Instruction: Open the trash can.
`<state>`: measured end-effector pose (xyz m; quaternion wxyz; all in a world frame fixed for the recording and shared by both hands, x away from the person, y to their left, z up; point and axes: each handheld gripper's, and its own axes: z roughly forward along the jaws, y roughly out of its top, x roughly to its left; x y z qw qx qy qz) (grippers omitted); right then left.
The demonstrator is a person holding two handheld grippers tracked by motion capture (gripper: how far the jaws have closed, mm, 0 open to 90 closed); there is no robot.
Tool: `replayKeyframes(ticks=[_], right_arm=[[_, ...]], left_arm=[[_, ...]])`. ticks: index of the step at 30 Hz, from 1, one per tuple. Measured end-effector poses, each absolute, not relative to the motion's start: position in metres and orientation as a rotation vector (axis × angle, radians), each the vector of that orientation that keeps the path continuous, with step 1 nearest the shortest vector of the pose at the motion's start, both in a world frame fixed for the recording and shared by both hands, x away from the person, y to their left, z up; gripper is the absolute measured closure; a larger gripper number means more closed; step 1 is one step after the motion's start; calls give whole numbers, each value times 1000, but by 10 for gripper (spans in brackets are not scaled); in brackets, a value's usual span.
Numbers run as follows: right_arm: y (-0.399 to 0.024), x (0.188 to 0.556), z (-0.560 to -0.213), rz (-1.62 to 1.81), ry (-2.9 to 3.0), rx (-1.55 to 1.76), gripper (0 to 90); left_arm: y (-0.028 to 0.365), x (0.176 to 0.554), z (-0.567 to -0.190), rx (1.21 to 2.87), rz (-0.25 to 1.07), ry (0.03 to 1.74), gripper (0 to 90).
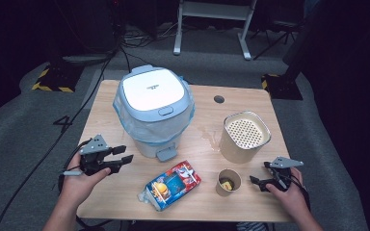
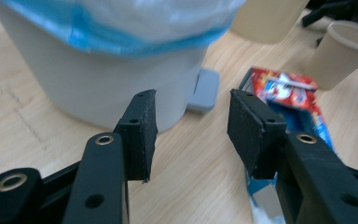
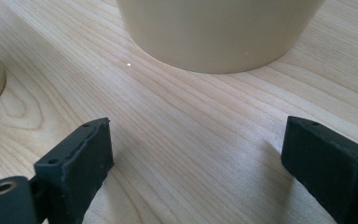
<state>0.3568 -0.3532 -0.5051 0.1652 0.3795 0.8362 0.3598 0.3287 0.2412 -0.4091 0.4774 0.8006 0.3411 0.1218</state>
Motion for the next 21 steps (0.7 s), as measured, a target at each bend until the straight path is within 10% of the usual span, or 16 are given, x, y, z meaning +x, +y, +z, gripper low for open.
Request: replayKeyframes(ticks=[21], right_arm=[[-353,357,-505,1025,2382,1081,88]], left_arm=[[234,338,-340,1823,282,666,703]])
